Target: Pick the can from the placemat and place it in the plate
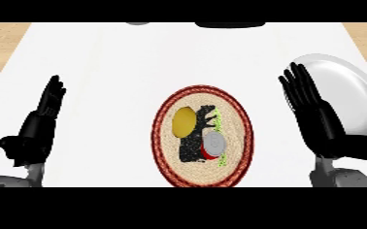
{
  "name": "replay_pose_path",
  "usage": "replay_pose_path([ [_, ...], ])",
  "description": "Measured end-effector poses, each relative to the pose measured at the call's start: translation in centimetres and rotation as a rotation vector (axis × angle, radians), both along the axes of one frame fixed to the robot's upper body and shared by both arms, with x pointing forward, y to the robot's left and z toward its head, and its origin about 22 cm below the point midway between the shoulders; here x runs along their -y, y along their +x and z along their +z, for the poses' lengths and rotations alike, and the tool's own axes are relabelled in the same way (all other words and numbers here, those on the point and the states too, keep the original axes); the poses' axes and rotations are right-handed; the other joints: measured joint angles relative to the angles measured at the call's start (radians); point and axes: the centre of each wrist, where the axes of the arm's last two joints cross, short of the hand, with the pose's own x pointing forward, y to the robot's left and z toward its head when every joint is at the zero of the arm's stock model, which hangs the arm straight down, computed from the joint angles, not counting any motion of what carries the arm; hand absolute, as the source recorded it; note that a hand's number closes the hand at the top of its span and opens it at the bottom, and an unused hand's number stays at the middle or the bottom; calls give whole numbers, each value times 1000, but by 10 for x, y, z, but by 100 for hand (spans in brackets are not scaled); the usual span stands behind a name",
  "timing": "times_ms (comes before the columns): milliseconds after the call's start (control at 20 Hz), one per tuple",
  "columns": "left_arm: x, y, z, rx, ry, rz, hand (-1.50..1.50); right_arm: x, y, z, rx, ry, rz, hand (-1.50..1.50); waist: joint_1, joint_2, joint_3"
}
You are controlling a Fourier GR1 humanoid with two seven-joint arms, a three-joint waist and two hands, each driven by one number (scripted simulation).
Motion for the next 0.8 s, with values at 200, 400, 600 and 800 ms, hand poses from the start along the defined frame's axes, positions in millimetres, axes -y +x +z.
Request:
replay_pose_path([
  [200,11,-7,-21,-141,-64,-6,0,10,14,32,69,-54,-43,150,6,-6,-6],
  [400,26,-20,-46,-310,-169,-12,0,38,23,69,128,-325,-173,150,-9,-6,-20],
  [600,41,-17,-48,-359,-242,-43,0,40,14,61,142,-385,-425,-150,-11,-12,-11],
  [800,54,-11,-45,-392,-271,-57,0,27,-7,48,185,-358,-489,-150,-1,-15,-7],
])
